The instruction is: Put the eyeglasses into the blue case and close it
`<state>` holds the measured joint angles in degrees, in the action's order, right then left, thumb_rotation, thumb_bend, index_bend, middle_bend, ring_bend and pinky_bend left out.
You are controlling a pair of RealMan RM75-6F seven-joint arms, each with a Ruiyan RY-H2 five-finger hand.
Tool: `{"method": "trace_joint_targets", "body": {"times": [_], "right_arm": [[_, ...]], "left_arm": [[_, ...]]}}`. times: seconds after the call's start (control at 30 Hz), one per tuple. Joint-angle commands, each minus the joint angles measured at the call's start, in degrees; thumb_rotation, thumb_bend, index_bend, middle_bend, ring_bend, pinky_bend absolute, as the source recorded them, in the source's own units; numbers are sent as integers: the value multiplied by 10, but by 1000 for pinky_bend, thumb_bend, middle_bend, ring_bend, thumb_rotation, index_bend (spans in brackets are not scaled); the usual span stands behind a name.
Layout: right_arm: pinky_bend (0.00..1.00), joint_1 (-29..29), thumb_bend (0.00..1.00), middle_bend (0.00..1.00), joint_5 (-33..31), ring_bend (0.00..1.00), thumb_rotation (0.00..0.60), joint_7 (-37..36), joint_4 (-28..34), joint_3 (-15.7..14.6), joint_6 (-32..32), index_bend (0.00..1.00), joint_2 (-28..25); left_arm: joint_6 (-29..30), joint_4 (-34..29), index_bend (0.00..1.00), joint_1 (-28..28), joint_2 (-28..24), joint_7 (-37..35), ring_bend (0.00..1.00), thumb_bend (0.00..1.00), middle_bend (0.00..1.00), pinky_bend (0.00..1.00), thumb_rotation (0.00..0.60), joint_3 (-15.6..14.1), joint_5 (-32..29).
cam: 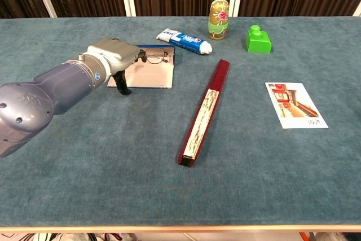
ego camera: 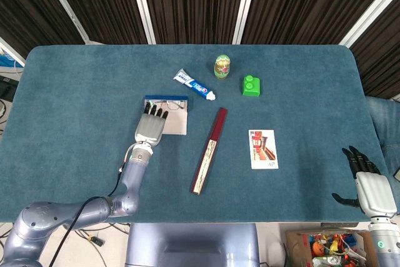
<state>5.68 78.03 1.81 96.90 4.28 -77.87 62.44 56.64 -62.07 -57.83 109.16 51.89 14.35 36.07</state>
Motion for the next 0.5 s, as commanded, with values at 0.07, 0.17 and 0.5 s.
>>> {"method": "trace_joint_targets", "body": {"times": [0.07,0.17,0.5], "right_arm": [[180,0,63,0,0,90,600,0,0,0,-1,38,0],[180,0,63,0,0,90,600,1,0,0,-1,38,0],[180,0,63,0,1,90,600,1,-1,0,-1,38,1]], "left_arm": [[-3,8,160,1,4,-10,51,203,177,44,600,1,8],[-7,19,170,1,9,-17,51,203,178,45,600,0,15],[-14,47,185,-2,23,-21,51,203,177,46,600,4,25]]}}
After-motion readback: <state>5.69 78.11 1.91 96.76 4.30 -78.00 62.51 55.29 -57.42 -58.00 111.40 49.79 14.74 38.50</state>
